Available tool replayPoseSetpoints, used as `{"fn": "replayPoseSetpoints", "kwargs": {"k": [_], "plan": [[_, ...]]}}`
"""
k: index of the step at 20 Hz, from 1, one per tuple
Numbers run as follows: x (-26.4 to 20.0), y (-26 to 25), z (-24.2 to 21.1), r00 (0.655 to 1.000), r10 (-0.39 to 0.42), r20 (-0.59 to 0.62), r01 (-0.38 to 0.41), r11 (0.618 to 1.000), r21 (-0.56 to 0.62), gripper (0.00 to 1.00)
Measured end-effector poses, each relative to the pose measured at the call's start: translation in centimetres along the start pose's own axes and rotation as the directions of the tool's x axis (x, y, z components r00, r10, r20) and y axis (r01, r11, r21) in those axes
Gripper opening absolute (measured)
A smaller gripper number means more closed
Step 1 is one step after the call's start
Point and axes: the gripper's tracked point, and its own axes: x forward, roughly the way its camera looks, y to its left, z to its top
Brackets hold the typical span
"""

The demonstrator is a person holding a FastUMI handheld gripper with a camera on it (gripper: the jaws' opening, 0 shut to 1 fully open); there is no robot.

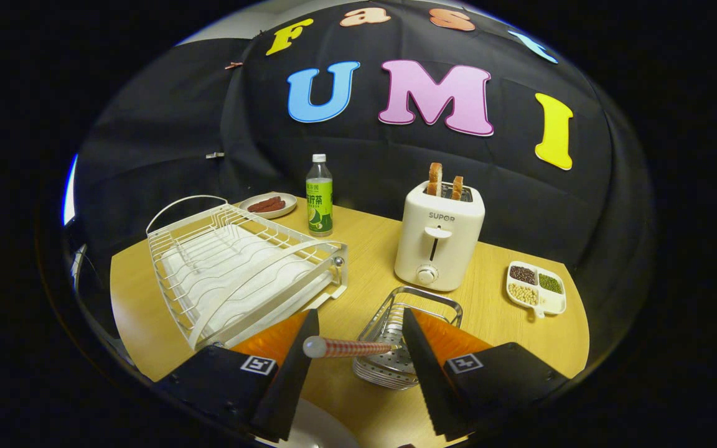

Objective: Take the plate from the dish rack, then take the spoon from the basket and place it into the plate.

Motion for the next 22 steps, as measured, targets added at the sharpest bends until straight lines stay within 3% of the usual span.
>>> {"fn": "replayPoseSetpoints", "kwargs": {"k": [5, 9, 13, 16, 18, 22], "plan": [[-0.4, -0.4, 0.8, 1.000, -0.019, 0.011, 0.019, 0.999, 0.038, 0.70], [-0.9, -1.4, 2.2, 0.998, -0.047, 0.031, 0.045, 0.997, 0.062, 0.45], [-1.1, -1.9, 2.0, 0.999, -0.048, -0.026, 0.049, 0.998, 0.049, 0.40], [-1.4, -2.8, 2.6, 0.997, -0.080, -0.007, 0.080, 0.997, -0.024, 0.28], [-1.6, -2.5, 2.2, 0.998, -0.057, -0.024, 0.056, 0.998, -0.028, 0.19], [-2.0, -3.3, 2.4, 0.998, -0.052, -0.041, 0.053, 0.999, 0.001, 0.17]]}}
